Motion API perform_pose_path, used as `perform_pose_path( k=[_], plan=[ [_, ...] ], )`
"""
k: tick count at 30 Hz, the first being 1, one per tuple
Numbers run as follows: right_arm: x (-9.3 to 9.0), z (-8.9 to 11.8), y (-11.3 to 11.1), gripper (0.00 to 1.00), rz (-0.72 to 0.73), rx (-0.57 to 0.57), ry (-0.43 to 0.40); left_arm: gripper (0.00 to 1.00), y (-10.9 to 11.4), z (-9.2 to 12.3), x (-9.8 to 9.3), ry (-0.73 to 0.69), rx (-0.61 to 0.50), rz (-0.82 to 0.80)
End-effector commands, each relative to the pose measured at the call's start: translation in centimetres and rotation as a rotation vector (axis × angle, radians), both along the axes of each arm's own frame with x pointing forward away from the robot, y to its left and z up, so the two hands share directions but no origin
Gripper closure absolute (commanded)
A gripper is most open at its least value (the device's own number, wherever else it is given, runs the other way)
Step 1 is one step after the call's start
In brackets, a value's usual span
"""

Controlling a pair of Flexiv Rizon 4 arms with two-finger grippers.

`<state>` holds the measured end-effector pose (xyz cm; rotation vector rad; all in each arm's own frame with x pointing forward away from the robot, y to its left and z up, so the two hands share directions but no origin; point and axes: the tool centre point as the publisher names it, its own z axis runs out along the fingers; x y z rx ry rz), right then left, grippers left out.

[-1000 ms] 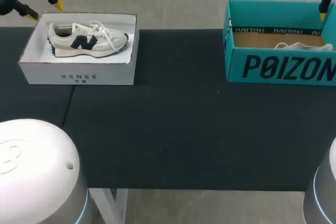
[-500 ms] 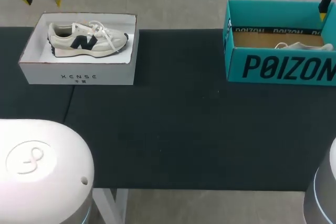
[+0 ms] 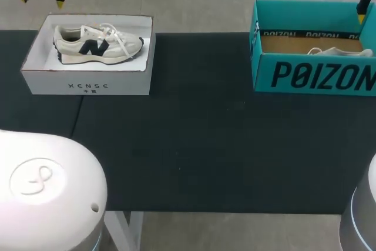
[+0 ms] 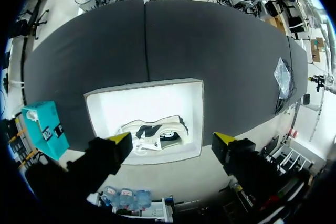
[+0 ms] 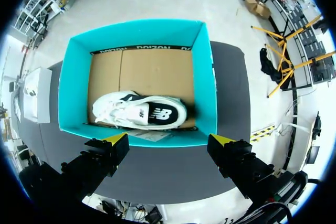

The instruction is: Take the shoe out of the shoebox, open the shoe tongue, remove and reinsert the insole, then place the shoe into the shoebox

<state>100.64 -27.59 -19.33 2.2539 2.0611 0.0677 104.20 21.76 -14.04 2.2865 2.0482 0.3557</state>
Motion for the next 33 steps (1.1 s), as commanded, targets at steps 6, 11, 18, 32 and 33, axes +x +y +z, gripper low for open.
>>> perform_pose_path(
  k=[6, 11, 18, 32, 33],
  plan=[
    [-0.1, 0.0, 0.0, 0.0, 0.0, 0.001, -0.003, 0.0, 3.0, -5.0, 3.9, 0.1, 0.014, 0.001],
    [-0.1, 0.0, 0.0, 0.0, 0.0, 0.001, -0.003, 0.0, 4.1, -7.4, 6.5, 0.112, 0.027, 0.003],
    [-0.1, 0.0, 0.0, 0.0, 0.0, 0.001, -0.003, 0.0, 4.7, -10.4, 9.3, 0.097, 0.025, 0.015],
    [-0.1, 0.0, 0.0, 0.0, 0.0, 0.001, -0.003, 0.32, 5.7, -14.6, 12.5, 0.124, -0.005, 0.081],
    [-0.1, 0.0, 0.0, 0.0, 0.0, 0.001, -0.003, 0.31, 5.7, -14.9, 12.8, 0.122, -0.009, 0.086]
  ],
)
